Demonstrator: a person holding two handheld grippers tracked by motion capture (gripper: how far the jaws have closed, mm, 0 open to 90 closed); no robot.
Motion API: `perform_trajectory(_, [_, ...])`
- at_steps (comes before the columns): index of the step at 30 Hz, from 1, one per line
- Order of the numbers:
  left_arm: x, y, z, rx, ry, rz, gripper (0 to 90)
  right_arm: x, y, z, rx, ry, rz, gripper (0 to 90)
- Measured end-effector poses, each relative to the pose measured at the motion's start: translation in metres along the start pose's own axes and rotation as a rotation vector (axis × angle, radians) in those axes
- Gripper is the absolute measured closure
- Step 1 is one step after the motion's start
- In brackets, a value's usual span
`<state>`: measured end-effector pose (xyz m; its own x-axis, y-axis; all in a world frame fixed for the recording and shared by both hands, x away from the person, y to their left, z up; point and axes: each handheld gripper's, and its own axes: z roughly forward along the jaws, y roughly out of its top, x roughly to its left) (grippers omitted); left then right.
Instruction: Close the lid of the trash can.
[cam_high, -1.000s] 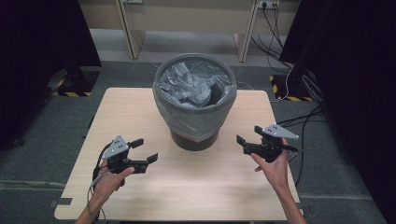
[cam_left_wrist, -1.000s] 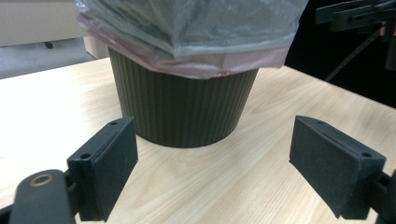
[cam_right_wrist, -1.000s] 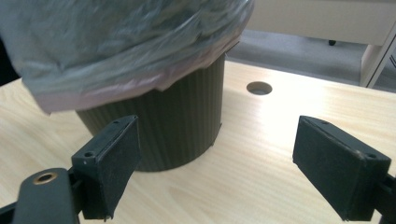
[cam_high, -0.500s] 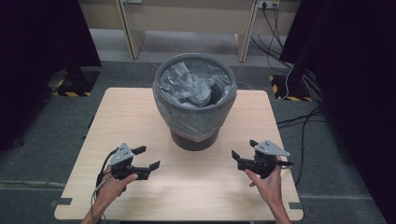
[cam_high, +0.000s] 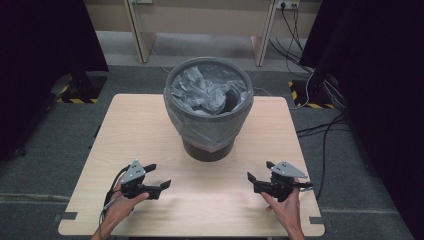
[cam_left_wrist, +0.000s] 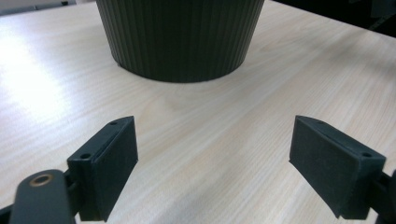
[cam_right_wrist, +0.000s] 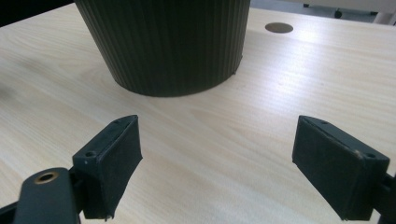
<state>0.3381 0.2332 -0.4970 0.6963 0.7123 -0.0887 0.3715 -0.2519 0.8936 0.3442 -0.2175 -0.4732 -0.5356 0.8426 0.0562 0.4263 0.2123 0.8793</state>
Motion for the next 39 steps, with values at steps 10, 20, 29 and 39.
perform_trajectory(10, [-0.002,-0.011,0.004,0.085,0.006,0.006,14.5,0.002,-0.019,0.003,0.074,0.012,0.003,16.0])
perform_trajectory(20, [-0.001,-0.014,0.005,0.129,0.016,0.009,14.5,0.001,-0.034,0.002,0.12,0.01,0.004,16.0])
perform_trajectory(29, [-0.004,-0.021,0.004,0.182,0.021,0.024,14.5,0.004,-0.043,0.0,0.173,0.011,-0.003,16.0])
perform_trajectory(39, [-0.008,-0.028,0.002,0.266,0.045,0.041,14.5,0.009,-0.051,-0.006,0.265,-0.005,-0.014,15.7])
